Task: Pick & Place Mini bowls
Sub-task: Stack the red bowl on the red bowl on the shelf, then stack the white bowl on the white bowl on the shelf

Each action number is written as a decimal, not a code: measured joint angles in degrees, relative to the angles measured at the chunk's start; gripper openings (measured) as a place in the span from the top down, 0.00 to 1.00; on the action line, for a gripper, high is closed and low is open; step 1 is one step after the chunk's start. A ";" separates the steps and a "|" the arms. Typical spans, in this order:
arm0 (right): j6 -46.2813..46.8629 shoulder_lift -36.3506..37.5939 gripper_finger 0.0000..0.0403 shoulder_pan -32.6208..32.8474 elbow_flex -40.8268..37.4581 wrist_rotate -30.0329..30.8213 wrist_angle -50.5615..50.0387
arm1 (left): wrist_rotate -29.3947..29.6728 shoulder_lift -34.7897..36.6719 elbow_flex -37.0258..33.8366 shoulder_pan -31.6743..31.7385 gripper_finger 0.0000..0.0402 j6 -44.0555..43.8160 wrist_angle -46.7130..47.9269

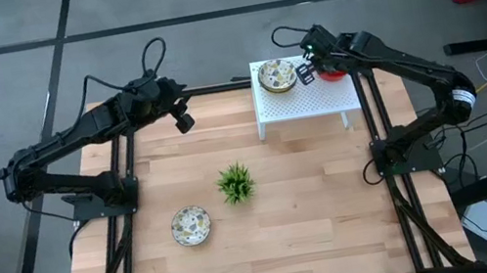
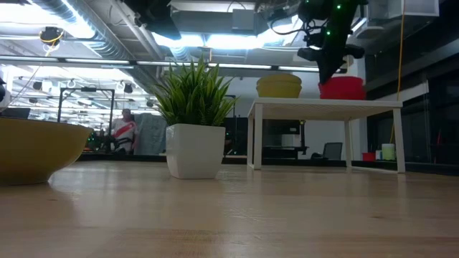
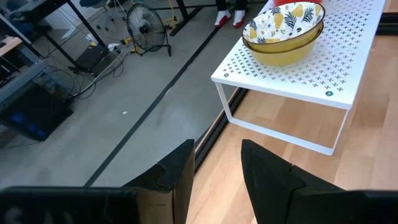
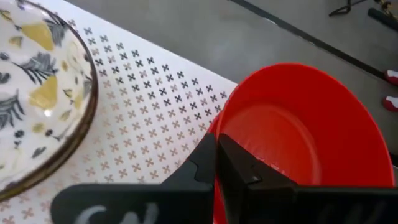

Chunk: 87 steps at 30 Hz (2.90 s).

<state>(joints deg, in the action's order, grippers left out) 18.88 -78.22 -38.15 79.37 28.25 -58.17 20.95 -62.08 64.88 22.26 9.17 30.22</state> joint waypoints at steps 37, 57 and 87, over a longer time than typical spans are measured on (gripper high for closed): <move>-3.28 0.11 0.76 0.02 0.00 1.48 -1.18 | 0.48 0.00 0.00 0.00 0.68 0.09 -0.13; -7.43 5.66 0.86 4.54 8.37 -14.96 -7.08 | 0.44 0.02 0.00 -0.02 0.68 0.07 -5.16; 6.88 40.97 0.86 22.77 -41.07 -30.33 33.17 | -1.53 0.02 0.00 -0.02 0.68 -0.54 -1.83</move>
<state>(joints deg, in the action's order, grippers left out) 25.76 -37.24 -15.38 38.30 -2.08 -25.00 19.42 -62.06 64.88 22.24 8.63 28.39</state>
